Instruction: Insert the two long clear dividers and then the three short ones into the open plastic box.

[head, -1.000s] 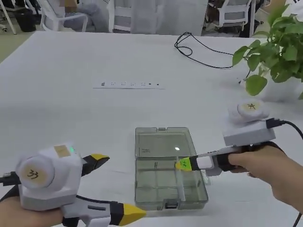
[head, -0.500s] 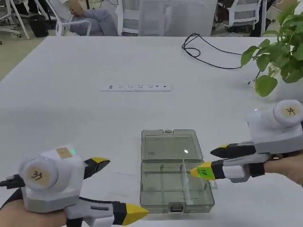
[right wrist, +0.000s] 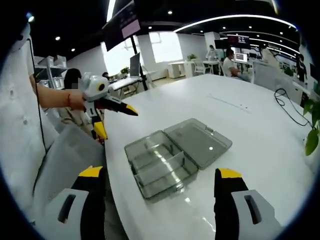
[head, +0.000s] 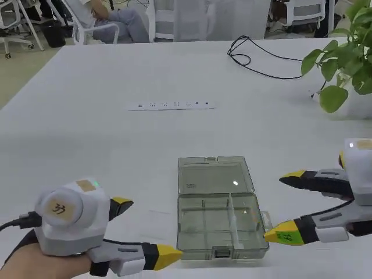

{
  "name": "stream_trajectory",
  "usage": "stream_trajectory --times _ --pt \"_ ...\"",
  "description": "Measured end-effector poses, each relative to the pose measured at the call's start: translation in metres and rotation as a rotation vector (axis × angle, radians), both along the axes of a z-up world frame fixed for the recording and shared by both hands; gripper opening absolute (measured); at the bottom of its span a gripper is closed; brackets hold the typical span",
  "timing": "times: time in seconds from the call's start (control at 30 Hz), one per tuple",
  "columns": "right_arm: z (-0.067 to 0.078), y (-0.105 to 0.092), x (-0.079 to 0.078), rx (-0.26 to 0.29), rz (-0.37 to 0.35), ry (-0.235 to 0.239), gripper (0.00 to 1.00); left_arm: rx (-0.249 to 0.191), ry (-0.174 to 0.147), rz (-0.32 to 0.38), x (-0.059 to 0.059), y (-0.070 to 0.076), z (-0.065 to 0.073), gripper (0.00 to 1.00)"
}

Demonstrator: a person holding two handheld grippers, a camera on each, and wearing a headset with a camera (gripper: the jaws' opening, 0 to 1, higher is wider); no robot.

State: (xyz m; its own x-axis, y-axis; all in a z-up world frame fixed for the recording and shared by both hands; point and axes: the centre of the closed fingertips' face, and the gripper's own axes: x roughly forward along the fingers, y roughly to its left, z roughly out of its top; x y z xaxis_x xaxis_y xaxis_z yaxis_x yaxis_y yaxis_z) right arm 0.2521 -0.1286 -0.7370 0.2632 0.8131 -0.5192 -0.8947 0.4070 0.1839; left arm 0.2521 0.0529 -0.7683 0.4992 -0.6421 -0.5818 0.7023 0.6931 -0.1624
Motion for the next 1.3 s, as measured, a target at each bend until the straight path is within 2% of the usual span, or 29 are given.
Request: stream_trajectory --times 0.1,0.17,0.23,0.27,0.3,0.37,0.4,0.47,0.53,0.57,0.63,0.67,0.73,0.93,1.13,1.2,1.3 --pt "-0.005 -0.009 -0.002 -0.007 0.022 -0.034 0.95 0.016 0.030 0.015 0.000 0.001 -0.005 0.89" --pt "-0.007 -0.014 -0.003 -0.007 0.031 -0.048 0.95 0.026 0.029 0.019 0.000 0.001 -0.007 0.89" --pt "-0.010 -0.018 -0.003 -0.015 0.034 -0.058 0.95 0.051 0.051 0.033 0.000 0.003 -0.012 0.87" --pt "-0.011 -0.021 -0.003 -0.012 0.037 -0.062 0.95 0.068 0.092 0.054 -0.002 0.006 -0.017 0.85" --pt "-0.012 -0.022 -0.003 -0.013 0.036 -0.062 0.95 0.068 0.104 0.060 -0.002 0.006 -0.019 0.83" --pt "-0.014 -0.026 -0.003 -0.019 0.036 -0.066 0.95 0.089 0.109 0.077 0.001 0.008 -0.023 0.80" --pt "-0.015 -0.028 -0.003 -0.022 0.037 -0.069 0.95 0.098 0.123 0.088 0.001 0.009 -0.026 0.79" --pt "-0.020 -0.038 -0.001 -0.028 0.036 -0.069 0.95 0.138 0.177 0.120 -0.001 0.014 -0.035 0.76" --pt "-0.020 -0.039 -0.001 -0.021 0.029 -0.072 0.94 0.156 0.178 0.125 0.001 0.013 -0.041 0.73" --pt "-0.019 -0.039 -0.001 -0.017 0.026 -0.072 0.94 0.190 0.197 0.147 0.000 0.018 -0.045 0.70" --pt "-0.018 -0.039 -0.001 -0.011 0.022 -0.077 0.94 0.195 0.206 0.151 0.002 0.016 -0.051 0.67" --pt "-0.018 -0.038 -0.002 -0.008 0.021 -0.079 0.94 0.216 0.218 0.161 0.001 0.017 -0.055 0.66" --pt "-0.018 -0.037 -0.003 -0.002 0.019 -0.078 0.94 0.254 0.220 0.163 0.000 0.018 -0.060 0.65" --pt "-0.021 -0.037 -0.008 -0.006 0.032 -0.083 0.95 0.306 0.244 0.198 0.000 0.020 -0.071 0.58" --pt "-0.022 -0.036 -0.008 -0.005 0.036 -0.090 0.95 0.358 0.242 0.208 0.001 0.020 -0.077 0.53" --pt "-0.022 -0.037 -0.007 -0.006 0.037 -0.094 0.95 0.384 0.252 0.212 -0.001 0.023 -0.080 0.51" --pt "-0.021 -0.037 -0.005 0.000 0.031 -0.100 0.95 0.395 0.262 0.209 -0.003 0.023 -0.084 0.49"
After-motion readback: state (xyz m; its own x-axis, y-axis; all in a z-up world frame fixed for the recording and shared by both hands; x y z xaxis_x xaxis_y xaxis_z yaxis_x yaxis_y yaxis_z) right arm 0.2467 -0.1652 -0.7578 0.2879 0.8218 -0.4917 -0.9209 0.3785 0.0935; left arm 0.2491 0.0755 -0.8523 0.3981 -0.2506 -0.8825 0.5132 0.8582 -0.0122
